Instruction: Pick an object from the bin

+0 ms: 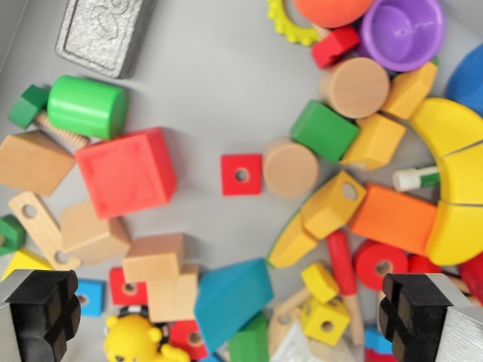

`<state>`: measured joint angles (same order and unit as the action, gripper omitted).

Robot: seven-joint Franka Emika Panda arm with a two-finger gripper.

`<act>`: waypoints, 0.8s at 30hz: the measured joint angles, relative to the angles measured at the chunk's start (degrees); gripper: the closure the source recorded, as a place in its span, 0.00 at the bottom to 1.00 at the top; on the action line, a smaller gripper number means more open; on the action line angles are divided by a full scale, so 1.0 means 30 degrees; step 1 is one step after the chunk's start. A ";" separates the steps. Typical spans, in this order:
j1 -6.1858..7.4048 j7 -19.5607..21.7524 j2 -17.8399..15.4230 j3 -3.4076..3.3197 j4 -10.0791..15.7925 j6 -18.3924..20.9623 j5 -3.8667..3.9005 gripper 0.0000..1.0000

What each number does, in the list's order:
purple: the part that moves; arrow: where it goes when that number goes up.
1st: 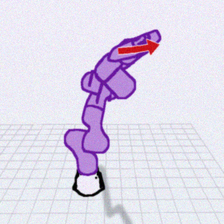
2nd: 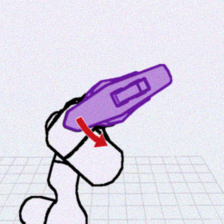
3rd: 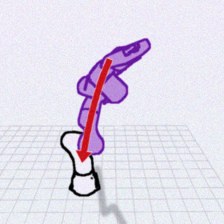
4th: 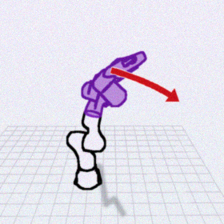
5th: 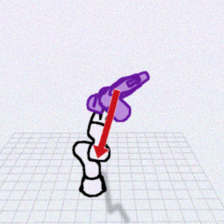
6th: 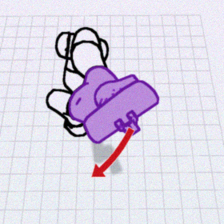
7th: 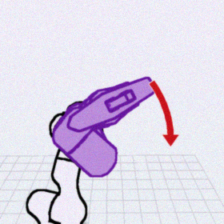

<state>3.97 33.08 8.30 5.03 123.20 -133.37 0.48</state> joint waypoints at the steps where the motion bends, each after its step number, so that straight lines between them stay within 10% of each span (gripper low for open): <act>1: 0.0029 -0.0053 0.0028 0.0017 0.0043 -0.0058 0.0008 0.00; 24: 0.1352 -0.2155 0.1652 0.0863 0.1560 -0.2582 0.0596 0.00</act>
<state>8.03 26.62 13.26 7.62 127.88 -141.11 2.27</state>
